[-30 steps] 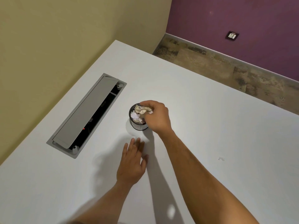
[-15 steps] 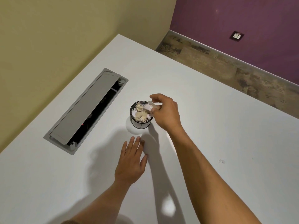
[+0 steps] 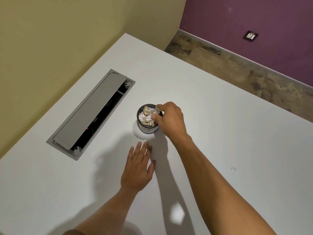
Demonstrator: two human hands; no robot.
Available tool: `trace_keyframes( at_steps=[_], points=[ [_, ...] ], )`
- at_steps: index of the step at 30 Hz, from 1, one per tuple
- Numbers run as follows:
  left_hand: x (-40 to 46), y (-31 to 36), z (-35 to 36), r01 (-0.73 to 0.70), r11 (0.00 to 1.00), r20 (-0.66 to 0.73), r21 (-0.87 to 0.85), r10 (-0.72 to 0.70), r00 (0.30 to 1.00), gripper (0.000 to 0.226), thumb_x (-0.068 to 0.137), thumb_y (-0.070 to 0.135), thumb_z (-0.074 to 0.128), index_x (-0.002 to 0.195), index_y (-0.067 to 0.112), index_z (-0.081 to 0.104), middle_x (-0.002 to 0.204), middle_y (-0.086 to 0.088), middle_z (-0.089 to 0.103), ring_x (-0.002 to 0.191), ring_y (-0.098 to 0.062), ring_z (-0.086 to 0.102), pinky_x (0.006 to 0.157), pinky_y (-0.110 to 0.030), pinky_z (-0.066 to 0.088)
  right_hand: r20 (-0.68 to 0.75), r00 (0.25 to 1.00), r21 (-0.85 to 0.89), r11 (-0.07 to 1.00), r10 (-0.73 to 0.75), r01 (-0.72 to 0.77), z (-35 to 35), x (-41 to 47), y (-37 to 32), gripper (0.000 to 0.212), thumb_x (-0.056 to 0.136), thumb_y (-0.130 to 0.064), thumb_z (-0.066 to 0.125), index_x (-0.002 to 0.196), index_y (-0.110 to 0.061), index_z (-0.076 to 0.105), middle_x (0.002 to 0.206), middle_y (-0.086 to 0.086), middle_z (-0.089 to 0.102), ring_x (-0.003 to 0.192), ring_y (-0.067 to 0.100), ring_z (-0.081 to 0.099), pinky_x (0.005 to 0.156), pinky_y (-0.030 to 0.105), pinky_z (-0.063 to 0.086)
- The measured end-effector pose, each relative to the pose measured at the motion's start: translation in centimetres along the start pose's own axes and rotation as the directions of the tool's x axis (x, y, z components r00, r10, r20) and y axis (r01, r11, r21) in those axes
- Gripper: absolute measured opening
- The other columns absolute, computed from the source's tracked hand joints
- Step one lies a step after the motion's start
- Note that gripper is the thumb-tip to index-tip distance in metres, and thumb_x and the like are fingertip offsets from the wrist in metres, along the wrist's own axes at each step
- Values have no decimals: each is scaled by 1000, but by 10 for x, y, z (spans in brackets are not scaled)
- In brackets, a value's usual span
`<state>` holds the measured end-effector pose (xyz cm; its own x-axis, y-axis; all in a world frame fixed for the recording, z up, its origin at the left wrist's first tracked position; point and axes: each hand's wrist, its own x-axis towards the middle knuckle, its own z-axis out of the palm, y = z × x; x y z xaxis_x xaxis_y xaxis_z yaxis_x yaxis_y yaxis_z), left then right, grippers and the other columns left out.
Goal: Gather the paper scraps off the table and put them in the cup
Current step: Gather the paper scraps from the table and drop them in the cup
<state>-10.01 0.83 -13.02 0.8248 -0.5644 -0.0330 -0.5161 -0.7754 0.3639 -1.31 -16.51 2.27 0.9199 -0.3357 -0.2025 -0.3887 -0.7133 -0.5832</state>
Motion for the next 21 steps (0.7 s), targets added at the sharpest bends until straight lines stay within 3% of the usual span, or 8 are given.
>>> trace_keyframes(
  at_steps=[5, 10, 21],
  points=[
    [1, -2, 2, 7, 1000, 25, -14, -7, 1000, 62, 100, 42, 39, 154, 18, 23, 160, -2, 23, 151, -19, 10, 122, -46, 14, 130, 991, -207, 977, -18, 45, 10, 12, -20, 19, 88, -7, 61, 106, -1, 66, 110, 17, 58, 100, 35, 58, 70, 29, 35],
    [1, -4, 4, 10, 1000, 44, -20, -9, 999, 63, 101, 46, 36, 155, 20, 17, 160, -3, 23, 151, -20, 11, 121, -45, 11, 191, 981, -354, 932, -14, 82, 27, 19, -28, 23, 83, 3, 54, 104, 0, 63, 110, 19, 62, 101, 37, 61, 69, 32, 38],
    [0, -4, 2, 4, 999, 39, -39, -2, 999, 65, 101, 47, 36, 155, 20, 12, 160, -3, 23, 150, -23, 14, 120, -45, 10, 264, 964, -392, 911, -20, 126, 36, 31, -31, 29, 86, 1, 50, 112, -3, 62, 117, 15, 61, 108, 34, 59, 70, 35, 39]
  ],
)
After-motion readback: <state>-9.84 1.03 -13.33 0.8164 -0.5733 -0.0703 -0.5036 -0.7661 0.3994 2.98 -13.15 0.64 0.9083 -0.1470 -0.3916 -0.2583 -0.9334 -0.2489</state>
